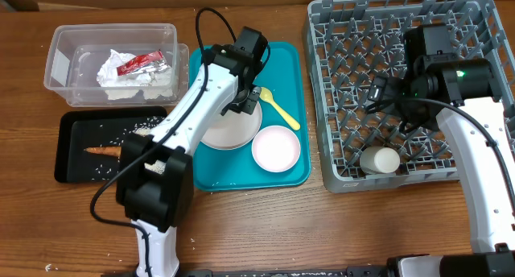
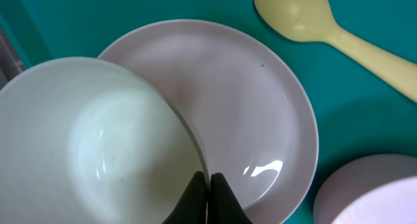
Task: Sort waste into correct bins and load items into the dishwasher
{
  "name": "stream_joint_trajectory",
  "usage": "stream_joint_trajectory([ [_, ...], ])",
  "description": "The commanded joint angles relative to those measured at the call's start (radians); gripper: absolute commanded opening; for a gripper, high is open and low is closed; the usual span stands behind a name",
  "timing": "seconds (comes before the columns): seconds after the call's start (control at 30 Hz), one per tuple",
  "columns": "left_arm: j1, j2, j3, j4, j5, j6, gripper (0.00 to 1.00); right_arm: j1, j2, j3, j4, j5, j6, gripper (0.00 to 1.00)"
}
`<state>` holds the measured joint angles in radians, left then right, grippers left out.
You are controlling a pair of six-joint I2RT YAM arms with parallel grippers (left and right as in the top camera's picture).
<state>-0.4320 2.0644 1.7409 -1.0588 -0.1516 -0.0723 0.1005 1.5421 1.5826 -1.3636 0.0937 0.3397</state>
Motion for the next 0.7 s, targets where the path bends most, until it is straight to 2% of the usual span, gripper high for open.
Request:
stream_joint_trajectory([
  [0.0, -0.008, 0.051, 0.008, 0.018, 0.043, -0.044, 0.04, 0.002, -0.012, 0.007, 0.020, -0.046, -0.004, 0.98],
  [0.07, -0.008, 0.074, 0.008, 0.021, 0.072, -0.062, 0.05, 0.002, -0.012, 0.007, 0.031, -0.077, -0.005, 0.98],
  [0.17, -0.005, 0.090, 0.008, 0.013, 0.145, -0.082, 0.26, 0.002, -0.012, 0.007, 0.060, -0.171, -0.060, 1.00],
  [0.2, -0.003, 0.091, 0.008, 0.012, 0.164, -0.083, 0.30, 0.002, -0.012, 0.007, 0.075, -0.204, -0.074, 1.00],
  [0.23, -0.001, 0.090, 0.009, 0.013, 0.178, -0.085, 0.40, 0.002, -0.012, 0.007, 0.091, -0.237, -0.085, 1.00],
  [0.37, 0.023, 0.057, 0.068, -0.033, 0.192, -0.131, 0.62, 0.020, -0.011, 0.007, 0.191, -0.350, -0.058, 0.96],
  [0.5, 0.103, -0.006, 0.281, -0.196, 0.198, -0.134, 0.70, 0.085, 0.019, 0.007, 0.308, -0.376, 0.029, 0.93],
  [0.67, 0.297, -0.093, 0.560, -0.327, 0.204, -0.134, 0.83, 0.238, 0.133, 0.007, 0.455, -0.371, 0.119, 0.87],
])
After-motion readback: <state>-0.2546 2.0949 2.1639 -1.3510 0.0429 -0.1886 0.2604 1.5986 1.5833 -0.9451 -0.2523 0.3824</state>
